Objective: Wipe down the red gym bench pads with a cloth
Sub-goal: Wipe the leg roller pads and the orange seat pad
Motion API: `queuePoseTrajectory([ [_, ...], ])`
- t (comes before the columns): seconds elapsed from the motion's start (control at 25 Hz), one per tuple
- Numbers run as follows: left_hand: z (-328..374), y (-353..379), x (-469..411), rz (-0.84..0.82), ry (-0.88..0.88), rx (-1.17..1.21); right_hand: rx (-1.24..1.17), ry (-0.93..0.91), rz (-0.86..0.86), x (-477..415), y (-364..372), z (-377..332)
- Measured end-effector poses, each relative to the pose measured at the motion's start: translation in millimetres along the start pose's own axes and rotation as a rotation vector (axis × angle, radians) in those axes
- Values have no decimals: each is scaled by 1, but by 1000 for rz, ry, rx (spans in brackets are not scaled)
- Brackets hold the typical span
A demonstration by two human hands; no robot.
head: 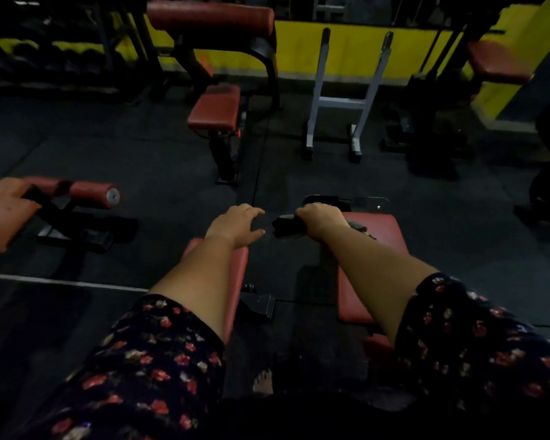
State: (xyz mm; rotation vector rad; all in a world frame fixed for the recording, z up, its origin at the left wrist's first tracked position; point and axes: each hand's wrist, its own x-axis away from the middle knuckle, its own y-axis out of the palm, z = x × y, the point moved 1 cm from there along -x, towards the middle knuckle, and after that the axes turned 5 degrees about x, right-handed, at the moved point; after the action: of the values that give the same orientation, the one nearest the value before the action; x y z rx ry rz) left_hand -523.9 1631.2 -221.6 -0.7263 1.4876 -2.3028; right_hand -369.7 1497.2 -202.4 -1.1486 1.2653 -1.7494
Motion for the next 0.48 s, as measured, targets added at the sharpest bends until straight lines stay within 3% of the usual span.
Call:
queuePoseTrajectory([
  [0.48,-23,-61,-117,3,42,14,-28,99,22,-98,-37,49],
])
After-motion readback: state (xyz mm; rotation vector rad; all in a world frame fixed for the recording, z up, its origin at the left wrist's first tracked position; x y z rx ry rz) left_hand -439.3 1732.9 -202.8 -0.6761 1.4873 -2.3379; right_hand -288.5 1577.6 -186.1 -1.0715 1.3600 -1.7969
